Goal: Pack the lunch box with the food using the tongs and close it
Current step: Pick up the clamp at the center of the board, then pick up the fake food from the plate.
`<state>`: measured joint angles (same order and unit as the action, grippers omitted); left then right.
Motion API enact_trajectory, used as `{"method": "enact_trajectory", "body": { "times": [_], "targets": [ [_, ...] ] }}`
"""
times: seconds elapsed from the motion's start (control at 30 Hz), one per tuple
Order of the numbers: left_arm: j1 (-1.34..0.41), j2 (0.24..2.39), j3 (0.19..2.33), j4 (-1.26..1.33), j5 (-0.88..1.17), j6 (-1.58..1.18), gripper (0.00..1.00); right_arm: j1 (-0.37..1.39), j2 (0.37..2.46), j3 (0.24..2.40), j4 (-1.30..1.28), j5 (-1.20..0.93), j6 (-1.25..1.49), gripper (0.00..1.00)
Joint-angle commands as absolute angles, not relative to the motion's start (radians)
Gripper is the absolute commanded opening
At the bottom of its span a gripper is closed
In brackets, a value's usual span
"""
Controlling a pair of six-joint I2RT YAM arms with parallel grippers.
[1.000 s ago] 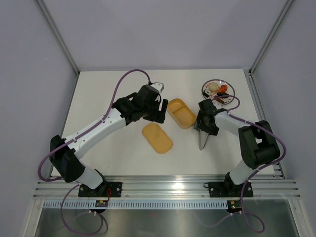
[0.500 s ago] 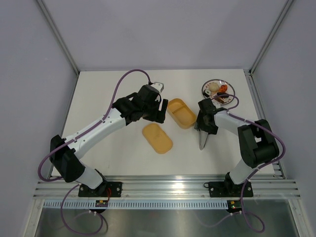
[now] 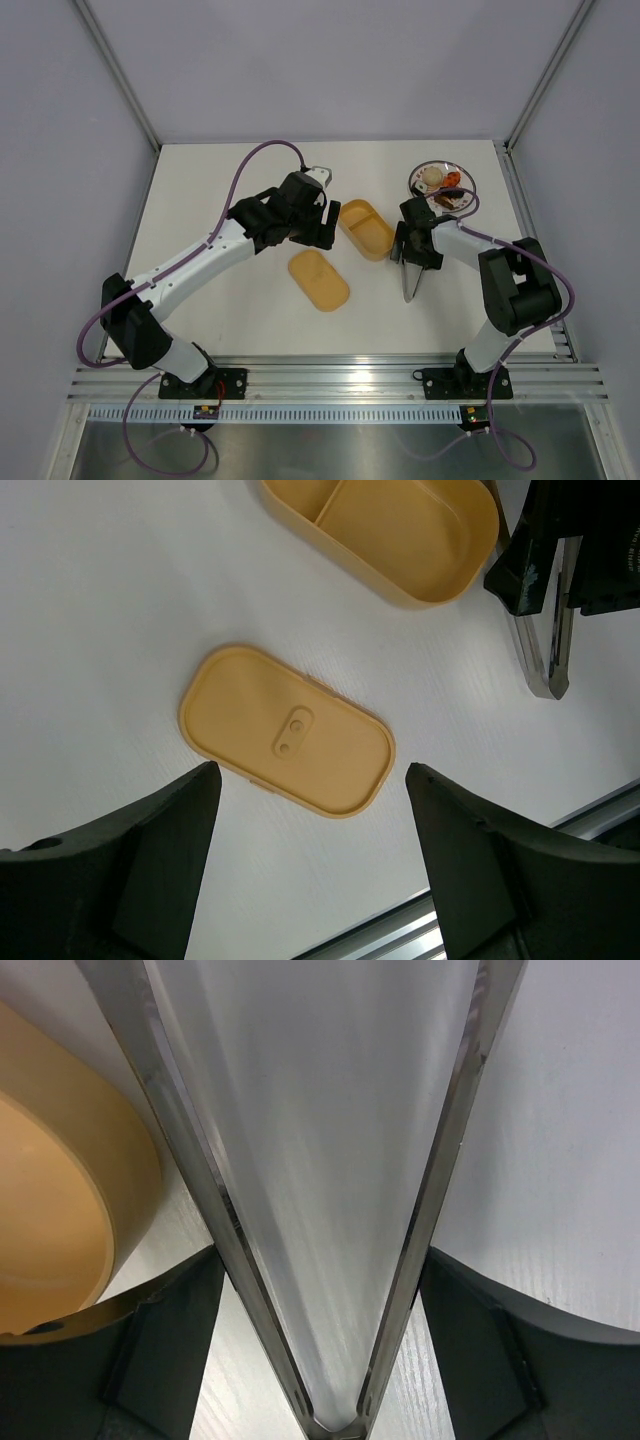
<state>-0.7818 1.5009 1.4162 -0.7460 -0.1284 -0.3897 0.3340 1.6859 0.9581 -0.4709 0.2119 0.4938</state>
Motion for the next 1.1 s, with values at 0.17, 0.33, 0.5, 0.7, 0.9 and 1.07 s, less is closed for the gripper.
{"method": "enact_trajectory", "body": {
  "times": [0.17,0.33,0.5,0.7,0.9,1.07],
  "targets": [
    [-0.775,1.483,1.419,-0.713,-0.130,-0.380,0.79,0.339,1.697,0.968,-0.499,0.178,0.482,0.56],
    [-0.764,1.483,1.427,-0.716,-0.135,-0.370,0.79,0.339,1.590,0.991,-0.598,0.190,0.457,0.38],
    [-0.735,1.477,1.442,-0.724,-0.144,-0.357,0.79,0.337,1.470,1.074,-0.770,0.169,0.424,0.37],
    [-0.710,1.476,1.456,-0.722,-0.127,-0.359,0.79,0.337,1.431,1.241,-0.948,0.138,0.379,0.37],
    [-0.710,1.465,1.430,-0.715,-0.114,-0.370,0.79,0.304,1.488,1.462,-1.074,0.140,0.335,0.40],
    [-0.706,1.444,1.416,-0.716,-0.120,-0.364,0.80,0.241,1.514,1.542,-1.075,0.133,0.308,0.37]
  ]
}}
